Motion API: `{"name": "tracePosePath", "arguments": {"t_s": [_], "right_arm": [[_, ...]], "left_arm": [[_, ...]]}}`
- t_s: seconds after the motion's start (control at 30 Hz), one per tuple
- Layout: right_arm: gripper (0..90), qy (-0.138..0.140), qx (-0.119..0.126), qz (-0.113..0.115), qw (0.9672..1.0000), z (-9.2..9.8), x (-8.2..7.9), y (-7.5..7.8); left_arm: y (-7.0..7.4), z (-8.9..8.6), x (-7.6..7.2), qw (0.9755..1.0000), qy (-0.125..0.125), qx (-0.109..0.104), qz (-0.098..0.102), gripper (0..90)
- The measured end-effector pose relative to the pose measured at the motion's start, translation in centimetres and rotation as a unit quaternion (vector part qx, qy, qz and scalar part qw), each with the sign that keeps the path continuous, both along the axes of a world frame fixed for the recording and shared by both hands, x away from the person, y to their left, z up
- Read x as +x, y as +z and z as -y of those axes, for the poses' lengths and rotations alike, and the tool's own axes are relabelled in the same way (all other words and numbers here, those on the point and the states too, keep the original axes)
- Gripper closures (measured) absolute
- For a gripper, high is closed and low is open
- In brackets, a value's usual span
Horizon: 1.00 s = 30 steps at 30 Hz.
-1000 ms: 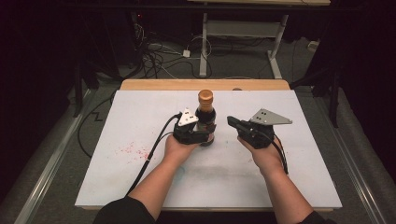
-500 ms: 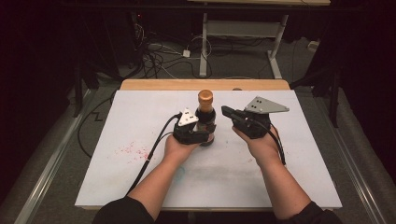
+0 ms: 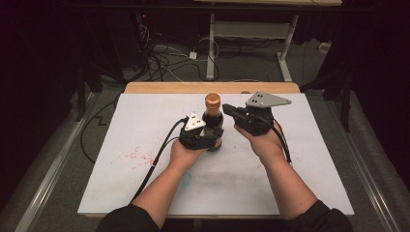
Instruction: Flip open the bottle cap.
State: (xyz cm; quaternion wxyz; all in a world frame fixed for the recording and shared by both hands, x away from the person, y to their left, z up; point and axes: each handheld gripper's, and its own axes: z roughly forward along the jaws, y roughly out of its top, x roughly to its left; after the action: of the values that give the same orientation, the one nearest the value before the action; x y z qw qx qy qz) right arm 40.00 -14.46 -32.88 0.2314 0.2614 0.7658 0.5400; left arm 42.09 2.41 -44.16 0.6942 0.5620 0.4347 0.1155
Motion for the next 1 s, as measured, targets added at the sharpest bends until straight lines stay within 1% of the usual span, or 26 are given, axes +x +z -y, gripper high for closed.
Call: {"name": "tracePosePath", "arguments": {"t_s": [0.03,0.07,0.1,0.37,0.4,0.43,0.47,0.57,0.6,0.63,0.67,0.83,0.87,0.9,1.0], "right_arm": [[90.0,0.001,0.000,-0.001,1.0000,-0.1,0.0,0.1],[90.0,0.002,-0.001,0.000,1.0000,-0.2,0.1,0.2],[90.0,0.003,-0.002,0.000,1.0000,-0.2,0.1,0.2],[90.0,0.005,-0.007,-0.003,1.0000,-0.6,0.1,0.6],[90.0,0.005,-0.007,-0.004,1.0000,-0.6,0.1,0.7],[90.0,0.007,-0.009,-0.003,0.9999,-0.7,0.1,0.8],[90.0,0.006,-0.009,-0.003,0.9999,-0.8,0.1,0.8],[90.0,0.006,-0.011,-0.004,0.9999,-0.8,0.1,0.9],[90.0,0.005,-0.012,-0.005,0.9999,-0.8,0.1,0.9],[90.0,0.005,-0.012,-0.006,0.9999,-0.8,0.1,1.0],[90.0,0.005,-0.013,-0.006,0.9999,-0.8,0.1,1.0],[90.0,0.006,-0.018,-0.007,0.9998,-0.8,0.0,1.2],[90.0,0.005,-0.018,-0.007,0.9998,-0.9,0.0,1.2],[90.0,0.004,-0.018,-0.008,0.9998,-0.9,0.0,1.3],[90.0,0.004,-0.021,-0.008,0.9997,-0.9,0.0,1.4]], "left_arm": [[0.0,0.0,0.0,1.0000,0.000,0.000,0.000,28.8],[-0.1,-0.4,-0.1,0.9994,-0.015,0.031,0.004,28.7],[0.0,0.0,0.0,1.0000,0.001,-0.001,0.000,28.7],[-0.1,0.1,0.0,1.0000,0.002,-0.001,0.002,28.8],[-0.2,-0.4,-0.1,0.9994,-0.013,0.031,0.007,28.8],[-0.1,0.0,-0.1,1.0000,0.001,0.003,0.003,28.7],[-0.1,0.1,-0.1,1.0000,0.003,0.000,0.003,28.8],[-0.1,0.1,-0.1,1.0000,0.003,0.000,0.003,28.8],[-0.2,-0.4,-0.1,0.9992,-0.013,0.036,0.009,28.9],[-0.2,-0.4,-0.1,0.9992,-0.013,0.036,0.009,28.9],[-0.1,0.1,-0.1,1.0000,0.004,-0.002,0.004,28.9],[-0.1,0.1,-0.1,1.0000,0.004,0.001,0.005,29.0],[-0.2,-0.3,-0.2,0.9992,-0.012,0.037,0.010,29.0],[-0.2,-0.4,-0.2,0.9991,-0.013,0.040,0.011,29.0],[-0.2,-0.4,-0.2,0.9991,-0.012,0.040,0.011,29.0]]}}
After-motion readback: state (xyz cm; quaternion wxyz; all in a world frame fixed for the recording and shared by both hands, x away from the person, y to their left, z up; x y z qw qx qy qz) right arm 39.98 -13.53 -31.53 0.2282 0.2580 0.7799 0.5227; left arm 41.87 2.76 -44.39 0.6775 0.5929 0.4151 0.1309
